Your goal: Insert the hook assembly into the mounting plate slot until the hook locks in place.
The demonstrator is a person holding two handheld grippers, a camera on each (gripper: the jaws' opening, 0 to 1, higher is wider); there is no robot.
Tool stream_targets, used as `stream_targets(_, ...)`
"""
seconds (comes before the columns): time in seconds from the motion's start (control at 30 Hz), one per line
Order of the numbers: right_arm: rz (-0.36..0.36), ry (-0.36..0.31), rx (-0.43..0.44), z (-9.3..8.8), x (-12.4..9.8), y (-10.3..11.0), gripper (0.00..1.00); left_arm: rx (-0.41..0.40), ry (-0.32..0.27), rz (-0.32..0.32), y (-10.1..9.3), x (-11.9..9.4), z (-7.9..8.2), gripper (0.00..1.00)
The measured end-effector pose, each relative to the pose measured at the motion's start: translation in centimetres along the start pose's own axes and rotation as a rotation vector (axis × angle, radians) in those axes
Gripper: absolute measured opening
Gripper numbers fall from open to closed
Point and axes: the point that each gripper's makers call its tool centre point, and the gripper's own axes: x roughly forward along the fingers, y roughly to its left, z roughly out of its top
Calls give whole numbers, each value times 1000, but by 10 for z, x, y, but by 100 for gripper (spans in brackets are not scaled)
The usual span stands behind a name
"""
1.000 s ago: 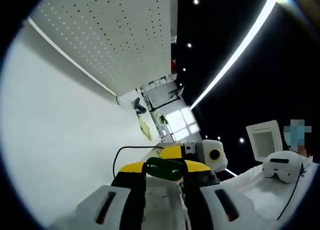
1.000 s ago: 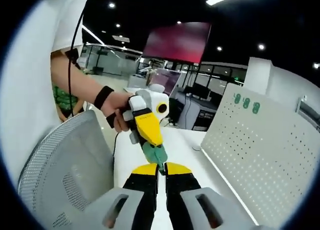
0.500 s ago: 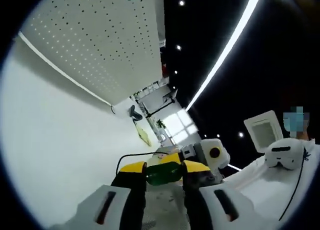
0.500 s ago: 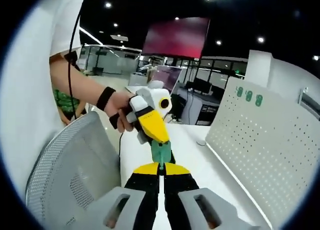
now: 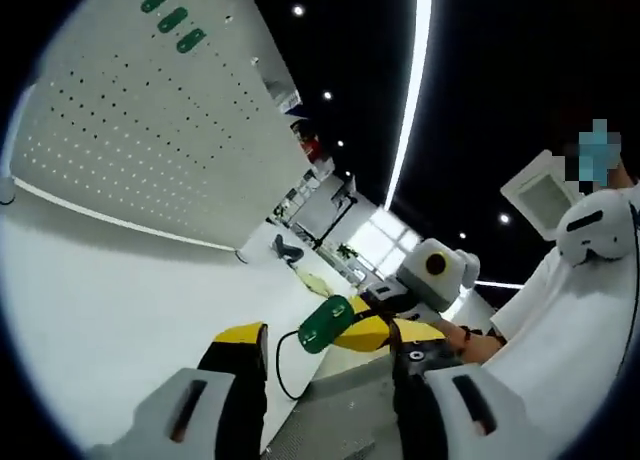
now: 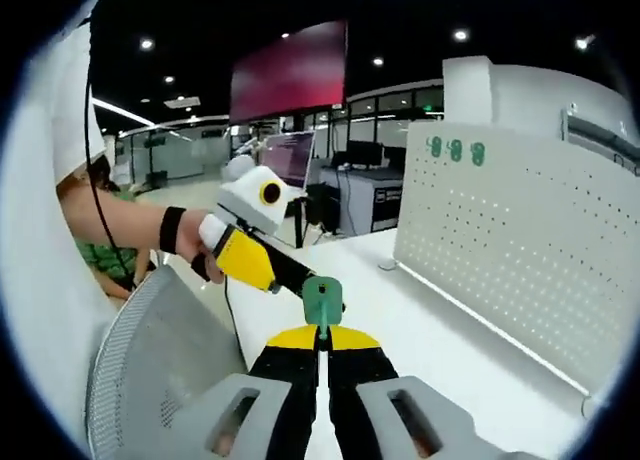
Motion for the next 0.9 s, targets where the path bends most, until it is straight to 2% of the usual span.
stream_targets(0.07,-18,-8,12,2,0,-3,0,6,2,14,1,0,0,50)
stream_targets(0.13,-38,-3,28,2,1,-6,0,54,-6,39,4,-1,1,53)
stream_targets(0.17,-48,15,67,-1,1,-7,0,86,-15,56,6,-2,3,54)
stream_targets(0.27,-76,26,80,-1,4,-11,0,98,-22,47,1,-4,4,57)
stream_targets(0.47,-135,32,103,-1,9,-21,0,135,-27,73,-4,-8,8,58)
stream_targets(0.5,-141,32,119,-1,9,-22,0,159,-43,82,-4,-9,11,60)
stream_targets(0.6,-165,36,135,-1,13,-27,0,164,-50,88,-7,-11,12,65)
stream_targets(0.73,-177,49,141,0,20,-29,0,201,-69,101,-12,-16,16,63)
stream_targets(0.9,-202,40,129,9,27,-35,0,298,-65,177,-8,-24,18,68)
